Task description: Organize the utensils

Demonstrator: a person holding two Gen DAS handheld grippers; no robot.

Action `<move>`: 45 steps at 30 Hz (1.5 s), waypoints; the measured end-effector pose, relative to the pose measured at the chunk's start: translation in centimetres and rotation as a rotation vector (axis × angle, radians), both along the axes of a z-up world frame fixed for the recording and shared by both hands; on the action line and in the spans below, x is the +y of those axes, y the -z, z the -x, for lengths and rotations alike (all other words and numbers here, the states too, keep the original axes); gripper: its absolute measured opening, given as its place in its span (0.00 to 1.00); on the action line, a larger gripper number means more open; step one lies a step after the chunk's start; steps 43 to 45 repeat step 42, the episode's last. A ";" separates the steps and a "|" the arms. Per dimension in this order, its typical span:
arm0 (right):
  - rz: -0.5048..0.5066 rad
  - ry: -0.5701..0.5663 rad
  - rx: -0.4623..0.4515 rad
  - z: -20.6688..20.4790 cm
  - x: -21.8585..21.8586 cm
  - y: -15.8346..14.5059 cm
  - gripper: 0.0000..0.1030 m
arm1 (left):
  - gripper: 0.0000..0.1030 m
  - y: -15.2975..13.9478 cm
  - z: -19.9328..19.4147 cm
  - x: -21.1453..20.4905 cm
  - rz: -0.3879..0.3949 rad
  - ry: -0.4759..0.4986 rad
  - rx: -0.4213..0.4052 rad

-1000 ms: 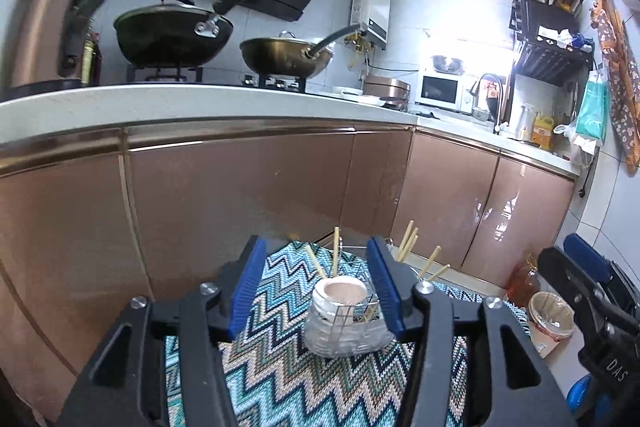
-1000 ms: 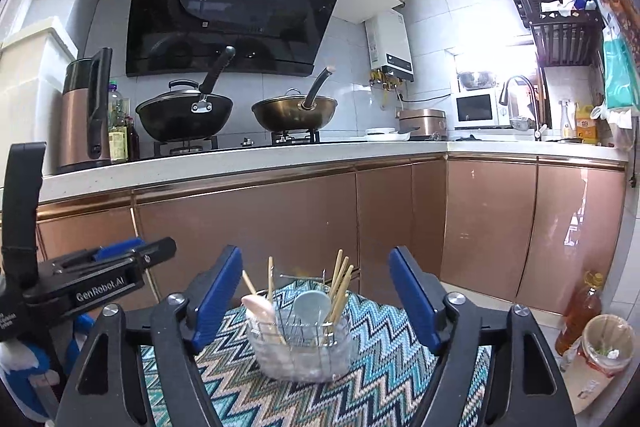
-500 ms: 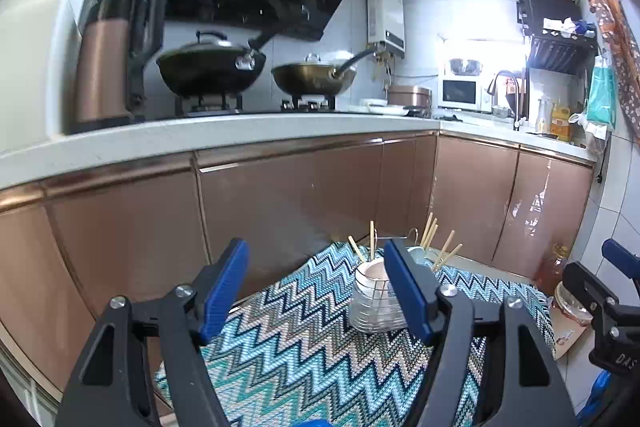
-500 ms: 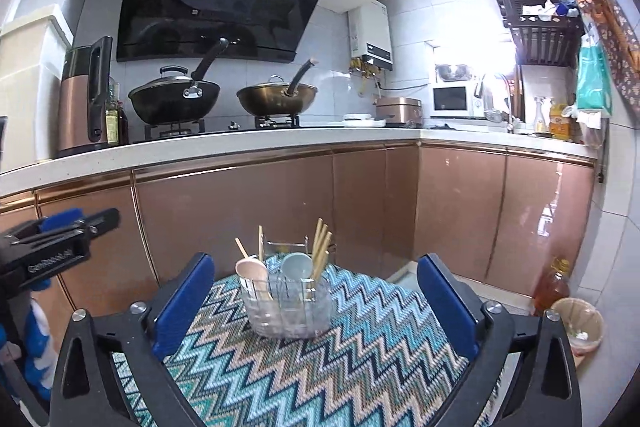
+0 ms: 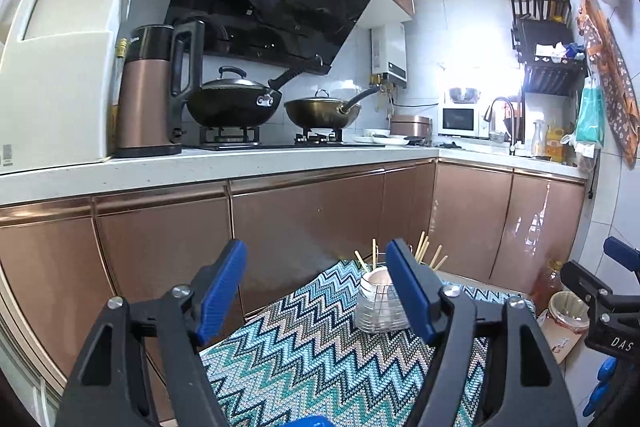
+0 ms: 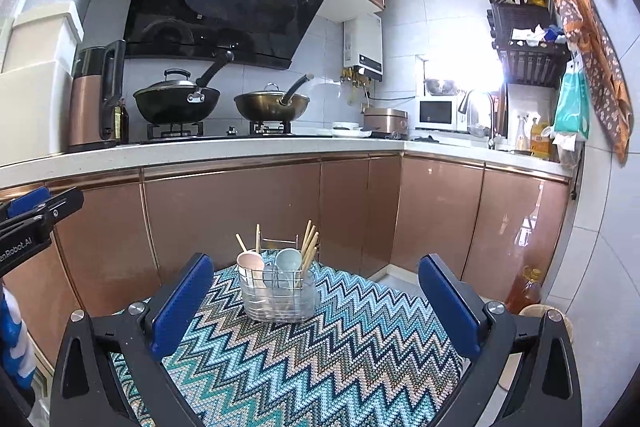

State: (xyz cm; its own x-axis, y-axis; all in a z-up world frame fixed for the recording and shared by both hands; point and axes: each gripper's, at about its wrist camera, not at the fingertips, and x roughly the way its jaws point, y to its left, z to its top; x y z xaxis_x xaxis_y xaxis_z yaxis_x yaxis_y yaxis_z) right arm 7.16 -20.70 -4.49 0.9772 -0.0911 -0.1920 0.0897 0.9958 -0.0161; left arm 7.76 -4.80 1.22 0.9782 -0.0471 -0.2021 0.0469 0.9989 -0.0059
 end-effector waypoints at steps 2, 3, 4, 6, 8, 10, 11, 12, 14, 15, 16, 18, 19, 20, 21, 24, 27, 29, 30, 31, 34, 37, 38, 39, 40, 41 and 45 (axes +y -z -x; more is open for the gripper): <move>0.004 0.006 0.001 0.3 0.1 -0.1 1.00 | 0.69 -0.2 0.4 0.1 -0.001 -0.002 -0.004; 0.003 0.007 0.001 0.5 0.1 -0.1 1.00 | 0.69 -0.3 0.5 0.1 -0.001 -0.001 -0.003; 0.001 0.010 0.002 0.5 0.1 0.0 1.00 | 0.69 -0.3 0.6 0.2 -0.002 0.001 -0.001; -0.001 0.011 0.006 0.7 0.1 0.1 1.00 | 0.69 -0.2 0.7 0.1 -0.007 0.005 0.003; -0.002 0.013 0.007 0.8 0.0 0.1 1.00 | 0.69 -0.1 0.7 -0.1 -0.010 0.011 0.007; -0.003 0.015 0.007 0.9 0.0 0.2 1.00 | 0.69 -0.1 0.8 -0.3 -0.011 0.017 0.010; -0.002 0.016 0.008 0.9 -0.1 0.2 1.00 | 0.69 0.0 0.8 -0.3 -0.011 0.017 0.008; -0.001 0.018 0.007 1.0 0.0 0.1 1.00 | 0.69 -0.1 0.8 -0.3 -0.010 0.019 0.007; -0.004 0.023 0.004 1.1 -0.3 0.1 1.00 | 0.69 0.0 0.9 -0.3 -0.007 0.024 0.007; -0.007 0.026 0.002 1.2 -0.4 0.0 1.00 | 0.69 0.0 0.9 -0.3 -0.006 0.025 0.008; -0.009 0.030 0.000 1.2 -0.4 0.1 1.00 | 0.69 0.0 0.8 -0.3 -0.006 0.026 0.009; -0.010 0.036 0.000 1.3 -0.5 0.1 1.00 | 0.69 0.1 0.7 -0.3 -0.005 0.027 0.011; -0.011 0.038 0.000 1.3 -0.6 0.1 1.00 | 0.69 0.2 0.6 -0.3 -0.004 0.028 0.014; -0.012 0.040 0.000 1.3 -0.6 0.1 1.00 | 0.69 0.3 0.6 -0.2 -0.001 0.030 0.019; -0.013 0.043 0.000 1.3 -0.6 0.1 1.00 | 0.69 0.4 0.6 -0.2 0.001 0.031 0.022; -0.012 0.046 0.002 1.3 -0.7 0.1 1.00 | 0.69 0.5 0.4 -0.2 0.002 0.030 0.030; -0.011 0.047 0.003 1.4 -0.6 0.1 1.00 | 0.69 0.6 0.6 -0.2 0.002 0.029 0.031; -0.010 0.047 0.003 1.4 -0.6 0.1 1.00 | 0.69 0.6 0.7 -0.2 0.002 0.029 0.031; -0.010 0.048 0.003 1.4 -0.6 0.1 1.00 | 0.69 0.6 0.6 -0.2 0.002 0.029 0.032; -0.009 0.048 0.002 1.5 -0.6 0.1 1.00 | 0.69 0.6 0.6 -0.2 0.002 0.029 0.032; -0.007 0.051 0.002 1.5 -0.7 0.1 1.00 | 0.69 0.5 0.7 -0.2 0.005 0.033 0.034; -0.006 0.053 0.000 1.8 -0.6 0.0 1.00 | 0.69 0.5 0.8 -0.1 0.006 0.034 0.035; -0.006 0.053 0.000 1.8 -0.6 0.0 1.00 | 0.69 0.5 0.8 -0.1 0.007 0.036 0.037; -0.005 0.053 0.000 1.8 -0.6 0.0 1.00 | 0.69 0.6 0.9 -0.1 0.008 0.037 0.039; -0.004 0.054 0.000 1.8 -0.6 0.0 1.00 | 0.69 0.5 0.9 -0.1 0.009 0.036 0.040; -0.003 0.054 0.000 1.8 -0.6 0.0 1.00 | 0.69 0.5 0.9 0.1 0.011 0.035 0.040; -0.004 0.054 -0.001 1.8 -0.6 0.0 1.00 | 0.69 0.5 0.9 0.1 0.013 0.035 0.041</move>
